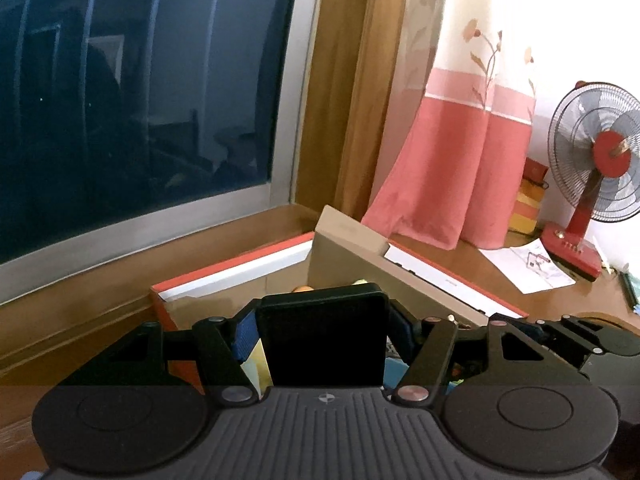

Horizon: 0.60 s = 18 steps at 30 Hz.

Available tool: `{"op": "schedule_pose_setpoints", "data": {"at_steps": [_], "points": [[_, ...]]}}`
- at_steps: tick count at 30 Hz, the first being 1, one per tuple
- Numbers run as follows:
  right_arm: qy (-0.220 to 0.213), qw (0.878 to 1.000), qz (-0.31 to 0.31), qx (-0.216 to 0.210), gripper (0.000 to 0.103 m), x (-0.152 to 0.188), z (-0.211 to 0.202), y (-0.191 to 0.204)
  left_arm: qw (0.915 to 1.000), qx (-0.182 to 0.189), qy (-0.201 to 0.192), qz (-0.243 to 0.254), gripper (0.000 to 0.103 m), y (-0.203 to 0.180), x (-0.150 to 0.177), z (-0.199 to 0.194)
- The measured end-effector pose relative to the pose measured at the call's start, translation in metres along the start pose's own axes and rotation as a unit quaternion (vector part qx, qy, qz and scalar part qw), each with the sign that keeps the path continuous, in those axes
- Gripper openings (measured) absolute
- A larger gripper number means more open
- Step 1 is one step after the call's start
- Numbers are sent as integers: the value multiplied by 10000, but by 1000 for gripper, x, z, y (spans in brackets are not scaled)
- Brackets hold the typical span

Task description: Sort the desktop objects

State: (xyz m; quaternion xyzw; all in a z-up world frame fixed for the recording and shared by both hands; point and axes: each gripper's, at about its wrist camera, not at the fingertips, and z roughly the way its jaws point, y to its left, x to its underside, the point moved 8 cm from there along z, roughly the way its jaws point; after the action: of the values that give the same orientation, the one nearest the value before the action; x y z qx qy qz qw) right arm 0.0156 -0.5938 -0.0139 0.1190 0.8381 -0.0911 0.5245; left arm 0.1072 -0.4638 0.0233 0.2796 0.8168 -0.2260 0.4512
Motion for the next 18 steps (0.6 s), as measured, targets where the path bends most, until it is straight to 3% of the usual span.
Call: {"op": "schedule_pose_setpoints", "data": {"at_steps": [16, 17, 18], "points": [[155, 9998, 46, 81, 53, 3, 6, -17, 9998, 204, 42, 19, 64, -4, -9, 34], [160, 9998, 48, 77, 53, 3, 6, -18, 9998, 204, 41, 24, 67, -5, -10, 35], [151, 9998, 55, 73, 63, 3, 6, -18, 9998, 205, 40, 28, 79, -5, -10, 36]]}}
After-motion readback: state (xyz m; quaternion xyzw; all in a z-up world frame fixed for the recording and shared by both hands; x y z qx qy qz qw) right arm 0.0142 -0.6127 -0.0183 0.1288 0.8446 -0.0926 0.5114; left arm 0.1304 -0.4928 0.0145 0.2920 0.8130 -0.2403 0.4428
